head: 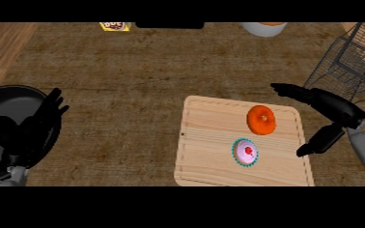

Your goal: Pick the squash from the cutting board and place it in the tiered basket

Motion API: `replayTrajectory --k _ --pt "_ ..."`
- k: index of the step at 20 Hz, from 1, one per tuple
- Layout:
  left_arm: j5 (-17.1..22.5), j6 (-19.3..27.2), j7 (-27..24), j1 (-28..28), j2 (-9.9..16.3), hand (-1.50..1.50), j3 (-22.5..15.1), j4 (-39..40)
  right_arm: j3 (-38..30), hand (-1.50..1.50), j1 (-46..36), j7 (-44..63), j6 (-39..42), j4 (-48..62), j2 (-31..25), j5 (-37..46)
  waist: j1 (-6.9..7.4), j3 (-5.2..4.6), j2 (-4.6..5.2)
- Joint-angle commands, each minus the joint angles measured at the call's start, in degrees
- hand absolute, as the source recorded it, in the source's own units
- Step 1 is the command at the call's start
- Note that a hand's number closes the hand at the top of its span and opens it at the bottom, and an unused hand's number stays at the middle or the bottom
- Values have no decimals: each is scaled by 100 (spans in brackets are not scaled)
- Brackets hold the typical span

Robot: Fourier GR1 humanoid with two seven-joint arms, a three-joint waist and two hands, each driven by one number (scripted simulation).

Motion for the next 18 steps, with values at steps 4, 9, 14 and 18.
replayTrajectory --k 4,9,14,18 --pt "-93 -71 6 237 -198 0 23 488 150 -150 -1264 473 899 751 171 139 -24 -51 7" --pt "-177 -253 -51 97 -147 0 178 764 241 -150 -1462 1128 1250 670 266 169 -114 -54 -5" --pt "-211 -182 86 157 -253 0 215 579 346 -150 -1704 1611 1632 822 307 292 -114 -52 -17" --pt "-320 -177 48 214 -332 0 210 672 292 -150 -1827 1622 1854 1002 32 532 -114 -51 -5"
